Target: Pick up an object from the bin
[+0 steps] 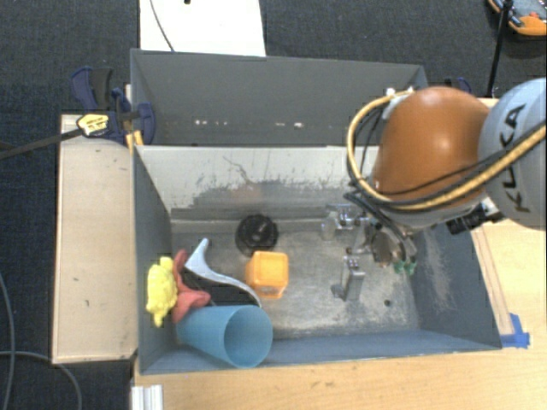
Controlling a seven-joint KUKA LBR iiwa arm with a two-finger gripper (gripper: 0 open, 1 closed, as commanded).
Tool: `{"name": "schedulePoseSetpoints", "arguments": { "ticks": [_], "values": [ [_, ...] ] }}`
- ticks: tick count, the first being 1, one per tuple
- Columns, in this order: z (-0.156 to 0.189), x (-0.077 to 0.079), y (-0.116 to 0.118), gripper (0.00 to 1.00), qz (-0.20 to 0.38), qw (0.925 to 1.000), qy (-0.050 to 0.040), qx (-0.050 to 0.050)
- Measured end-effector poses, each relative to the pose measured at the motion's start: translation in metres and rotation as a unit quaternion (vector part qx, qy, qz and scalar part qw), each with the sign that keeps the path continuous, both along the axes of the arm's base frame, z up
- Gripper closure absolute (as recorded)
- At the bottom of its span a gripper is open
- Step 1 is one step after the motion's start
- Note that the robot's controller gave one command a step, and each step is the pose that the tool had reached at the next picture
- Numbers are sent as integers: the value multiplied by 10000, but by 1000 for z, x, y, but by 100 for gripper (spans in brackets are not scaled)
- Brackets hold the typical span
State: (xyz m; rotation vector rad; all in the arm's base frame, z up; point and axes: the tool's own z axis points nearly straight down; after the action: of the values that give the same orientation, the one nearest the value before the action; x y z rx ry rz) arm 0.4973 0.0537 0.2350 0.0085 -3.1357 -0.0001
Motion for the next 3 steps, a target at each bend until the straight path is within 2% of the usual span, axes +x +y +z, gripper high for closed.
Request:
{"name": "schedulePoseSetpoints", "arguments": {
  "ticks": [1, 2, 3],
  "values": [
    [4, 2, 0, 0, -12, 10000, -42, 4],
    [-48, 25, 42, 0, 210, 9997, -85, 7],
    [-74, 31, 68, 0, 165, 9999, -26, 8]
  ]
}}
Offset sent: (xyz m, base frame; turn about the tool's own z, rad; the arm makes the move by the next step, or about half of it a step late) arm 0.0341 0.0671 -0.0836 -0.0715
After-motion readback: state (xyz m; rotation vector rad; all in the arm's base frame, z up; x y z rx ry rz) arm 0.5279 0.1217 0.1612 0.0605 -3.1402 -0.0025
